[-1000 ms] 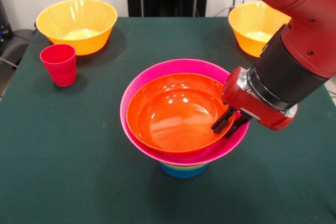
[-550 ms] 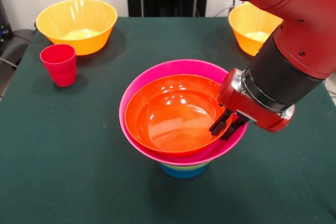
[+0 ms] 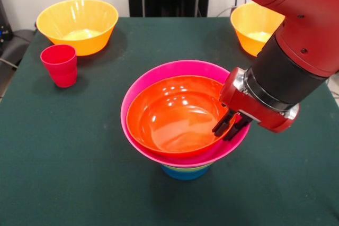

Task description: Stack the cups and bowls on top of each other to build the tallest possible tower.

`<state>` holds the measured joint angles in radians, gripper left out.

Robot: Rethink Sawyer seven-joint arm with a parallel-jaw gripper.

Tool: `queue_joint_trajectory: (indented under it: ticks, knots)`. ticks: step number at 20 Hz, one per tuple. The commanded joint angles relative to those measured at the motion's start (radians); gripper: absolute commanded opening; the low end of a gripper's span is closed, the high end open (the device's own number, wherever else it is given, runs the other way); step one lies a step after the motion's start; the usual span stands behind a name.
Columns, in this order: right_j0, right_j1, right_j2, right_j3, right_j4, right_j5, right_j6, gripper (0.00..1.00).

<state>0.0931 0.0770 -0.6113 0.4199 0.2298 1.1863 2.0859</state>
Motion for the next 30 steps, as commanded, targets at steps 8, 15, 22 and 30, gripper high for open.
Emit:
queue_joint_trajectory:
  ticks: [8,15,22,30]
  knots:
    - [0.026,-0.021,0.062,0.118,0.022,0.094,0.204,0.00]
    - [0.035,-0.038,0.065,0.148,0.026,0.103,0.200,0.00]
    - [0.056,-0.059,0.075,0.206,0.025,0.071,0.208,0.00]
    - [0.066,-0.067,0.077,0.233,0.028,0.062,0.211,0.00]
